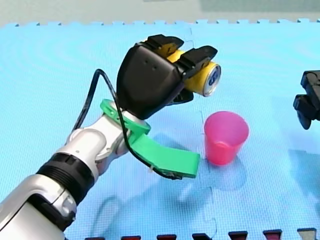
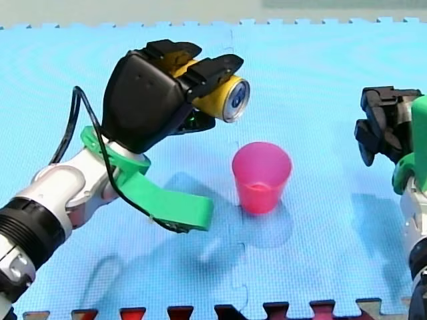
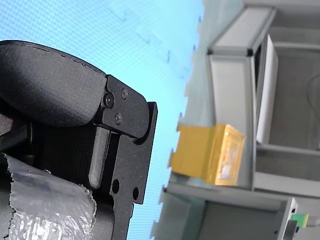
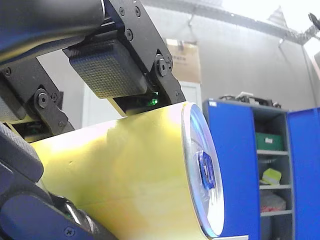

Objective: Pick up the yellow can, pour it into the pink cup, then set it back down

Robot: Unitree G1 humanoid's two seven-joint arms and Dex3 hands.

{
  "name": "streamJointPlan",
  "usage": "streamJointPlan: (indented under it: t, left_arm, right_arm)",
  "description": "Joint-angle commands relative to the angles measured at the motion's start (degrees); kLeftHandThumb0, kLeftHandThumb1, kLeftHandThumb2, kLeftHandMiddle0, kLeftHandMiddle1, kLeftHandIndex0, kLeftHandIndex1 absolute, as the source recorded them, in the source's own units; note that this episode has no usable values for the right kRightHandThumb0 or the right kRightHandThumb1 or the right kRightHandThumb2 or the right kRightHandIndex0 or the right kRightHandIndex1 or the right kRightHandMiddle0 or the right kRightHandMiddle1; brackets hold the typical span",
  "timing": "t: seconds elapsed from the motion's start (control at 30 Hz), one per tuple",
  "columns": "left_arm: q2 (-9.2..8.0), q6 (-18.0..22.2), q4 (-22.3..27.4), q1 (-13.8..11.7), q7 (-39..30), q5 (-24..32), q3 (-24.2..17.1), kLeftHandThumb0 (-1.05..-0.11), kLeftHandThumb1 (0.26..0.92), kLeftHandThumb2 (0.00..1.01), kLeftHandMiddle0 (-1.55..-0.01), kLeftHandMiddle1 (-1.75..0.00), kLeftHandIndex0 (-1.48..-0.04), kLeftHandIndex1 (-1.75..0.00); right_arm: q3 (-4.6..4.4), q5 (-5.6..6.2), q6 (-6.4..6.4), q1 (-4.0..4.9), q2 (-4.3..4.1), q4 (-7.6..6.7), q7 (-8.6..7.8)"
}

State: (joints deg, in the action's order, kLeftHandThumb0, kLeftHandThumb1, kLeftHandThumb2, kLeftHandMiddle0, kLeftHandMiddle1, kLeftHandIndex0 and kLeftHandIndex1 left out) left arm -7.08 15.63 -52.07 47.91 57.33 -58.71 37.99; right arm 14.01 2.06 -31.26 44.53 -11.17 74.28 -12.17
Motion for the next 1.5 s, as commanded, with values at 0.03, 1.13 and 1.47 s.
streamJointPlan:
  t: [0.03,1.13,1.47]
  left_arm:
    - [0.29,-0.23,-0.97,1.22,0.18,0.29,0.33,-0.258,0.861,0.00,-0.92,-1.06,-0.99,-0.62]
    - [-1.07,-5.49,-2.21,1.56,3.00,-2.51,4.36,-0.289,0.852,0.00,-1.20,-0.18,-1.09,-0.29]
    - [-0.86,-6.07,-2.66,1.55,4.00,-2.65,4.91,-0.290,0.846,0.00,-1.26,-0.20,-1.14,-0.25]
  right_arm:
    - [0.03,0.08,-0.03,-0.04,-0.12,0.04,0.30]
    - [0.28,0.68,-0.08,-0.06,-0.24,-0.10,-0.26]
    - [0.35,0.63,-0.83,-0.33,-0.31,-0.02,-0.50]
